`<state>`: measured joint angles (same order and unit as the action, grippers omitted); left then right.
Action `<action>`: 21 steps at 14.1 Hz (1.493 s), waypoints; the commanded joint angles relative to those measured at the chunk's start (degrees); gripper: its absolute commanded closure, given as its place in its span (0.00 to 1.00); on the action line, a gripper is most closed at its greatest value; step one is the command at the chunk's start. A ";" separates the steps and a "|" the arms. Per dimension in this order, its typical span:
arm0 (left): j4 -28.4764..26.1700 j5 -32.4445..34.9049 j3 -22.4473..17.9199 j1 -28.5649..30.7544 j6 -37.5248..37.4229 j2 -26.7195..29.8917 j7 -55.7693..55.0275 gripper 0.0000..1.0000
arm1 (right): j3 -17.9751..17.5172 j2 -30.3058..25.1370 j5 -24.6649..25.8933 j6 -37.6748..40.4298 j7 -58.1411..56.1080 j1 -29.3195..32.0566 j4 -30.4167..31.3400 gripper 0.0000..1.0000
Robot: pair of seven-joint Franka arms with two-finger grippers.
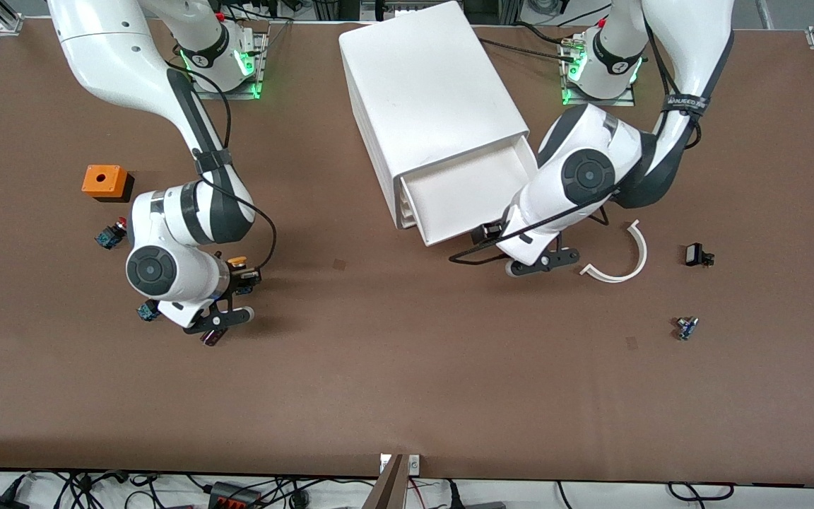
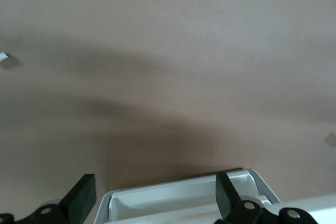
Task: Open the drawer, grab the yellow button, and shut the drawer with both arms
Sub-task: 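Push the drawer shut with the left gripper while the right gripper lowers the button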
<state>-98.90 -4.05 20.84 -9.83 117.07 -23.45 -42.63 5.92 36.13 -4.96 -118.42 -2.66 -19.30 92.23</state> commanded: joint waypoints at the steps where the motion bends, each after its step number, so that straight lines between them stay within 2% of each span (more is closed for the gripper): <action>1: -4.28 -0.60 3.66 1.13 0.97 3.32 -3.14 0.00 | -0.99 -4.75 -0.58 -6.46 -3.22 0.41 9.18 1.00; 7: -8.67 -3.23 7.63 1.48 0.18 6.04 -3.42 0.00 | -1.08 -2.47 -0.23 -9.19 -3.49 -0.21 9.98 1.00; 11: -9.38 -4.12 8.34 1.48 -0.17 5.96 -3.33 0.00 | -1.17 -0.53 -0.49 -12.27 -3.05 -0.65 9.81 1.00; 12: -9.30 -4.64 8.60 1.39 -1.31 5.96 -3.33 0.00 | -1.17 -0.36 -0.49 -12.27 -2.88 -0.65 9.63 0.94; 13: -9.30 -5.34 9.38 1.57 -2.10 5.96 -3.25 0.00 | -1.17 -0.44 -0.49 -12.01 -2.53 -0.65 9.37 0.70; 14: -9.30 -5.52 9.48 1.66 -2.63 5.96 -3.16 0.00 | -1.08 -0.62 -0.58 -11.84 -1.91 -0.65 9.11 0.25; 15: -9.30 -5.53 9.48 1.74 -3.07 5.96 -2.81 0.00 | -1.08 -0.97 -0.58 -11.66 -1.56 -0.56 8.58 0.00; 17: -9.30 -5.53 9.48 1.74 -3.07 5.87 -2.72 0.00 | -1.08 -2.28 -0.58 -7.82 -0.59 -0.65 5.52 0.00; 21: -9.12 -5.53 9.48 1.66 -3.25 5.87 -2.54 0.00 | -0.47 -2.38 -0.40 10.09 4.32 -0.03 -9.14 0.00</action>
<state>-106.57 -8.00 29.40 -9.13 114.76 -19.32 -45.93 5.29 33.85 -4.96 -116.85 -1.03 -19.73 90.57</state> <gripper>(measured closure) 0.000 0.000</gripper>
